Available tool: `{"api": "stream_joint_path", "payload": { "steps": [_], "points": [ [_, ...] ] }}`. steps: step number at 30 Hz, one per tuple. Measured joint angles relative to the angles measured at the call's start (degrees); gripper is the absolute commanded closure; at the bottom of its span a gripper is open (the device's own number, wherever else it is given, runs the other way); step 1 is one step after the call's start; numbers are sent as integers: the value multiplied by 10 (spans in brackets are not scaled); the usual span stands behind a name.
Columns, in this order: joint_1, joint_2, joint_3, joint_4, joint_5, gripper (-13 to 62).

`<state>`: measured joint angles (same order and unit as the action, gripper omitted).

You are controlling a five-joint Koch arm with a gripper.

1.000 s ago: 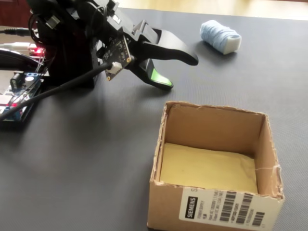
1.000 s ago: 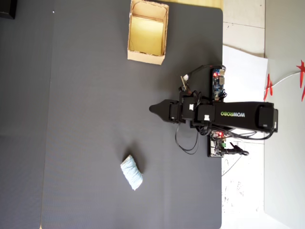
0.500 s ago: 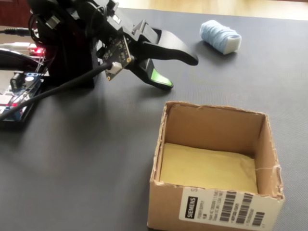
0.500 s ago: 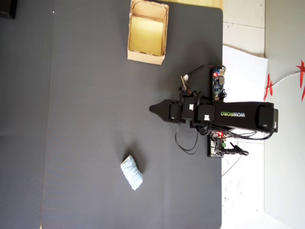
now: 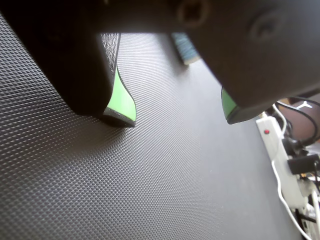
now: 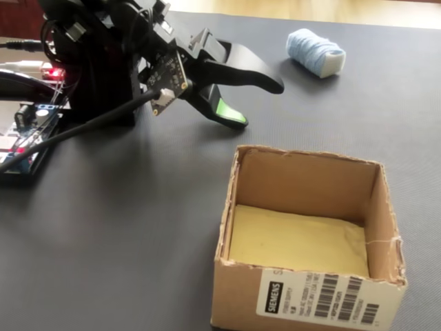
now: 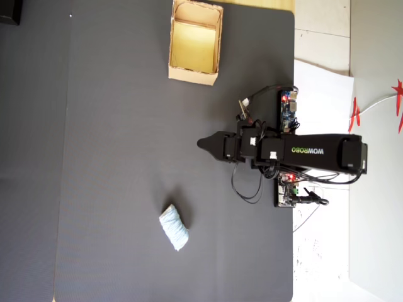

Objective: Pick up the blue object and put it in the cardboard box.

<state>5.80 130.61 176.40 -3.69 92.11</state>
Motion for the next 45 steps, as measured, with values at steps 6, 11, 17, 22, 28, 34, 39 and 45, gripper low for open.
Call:
{"api": "stream_joint_path", "payload": {
  "steps": [6, 11, 17, 22, 28, 34, 39, 45],
  "points": [
    [-34, 0, 0, 1, -1, 155],
    [-92, 0, 0, 2, -1, 155],
    [-169, 0, 0, 1, -1, 155],
    [-229, 0, 0, -4, -2, 155],
    [-261, 0, 0, -4, -2, 155],
    [-318, 0, 0, -5, -3, 155],
    [-360, 0, 0, -5, -16, 156],
    [-396, 0, 0, -5, -22, 157]
  ]
}}
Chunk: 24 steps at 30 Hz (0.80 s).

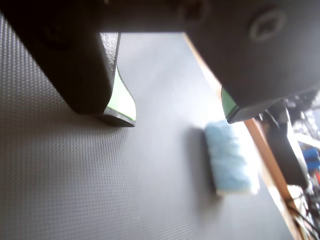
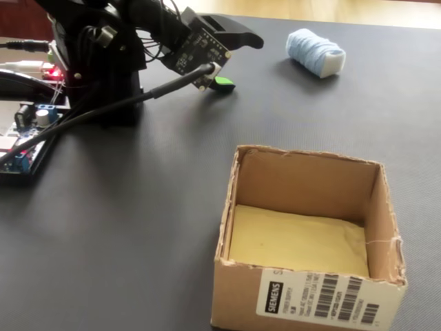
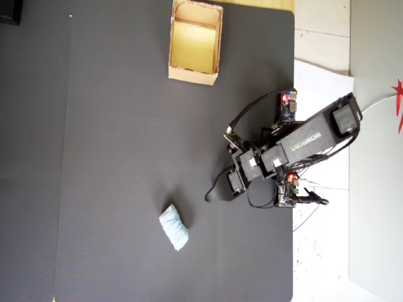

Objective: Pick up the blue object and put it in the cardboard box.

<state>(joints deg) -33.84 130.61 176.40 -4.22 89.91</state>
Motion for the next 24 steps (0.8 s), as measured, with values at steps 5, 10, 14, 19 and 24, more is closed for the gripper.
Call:
{"api": "stream_joint_path", "payload": {
  "steps": [5, 10, 14, 19, 24],
  "points": [
    [-26, 0, -11, 1, -16, 162],
    [-28, -7, -46, 50, -17, 161],
    [-29, -24, -81, 91, -17, 161],
    [-29, -45, -148, 141, -16, 161],
    [-29, -96, -227, 173, -17, 161]
  ]
}}
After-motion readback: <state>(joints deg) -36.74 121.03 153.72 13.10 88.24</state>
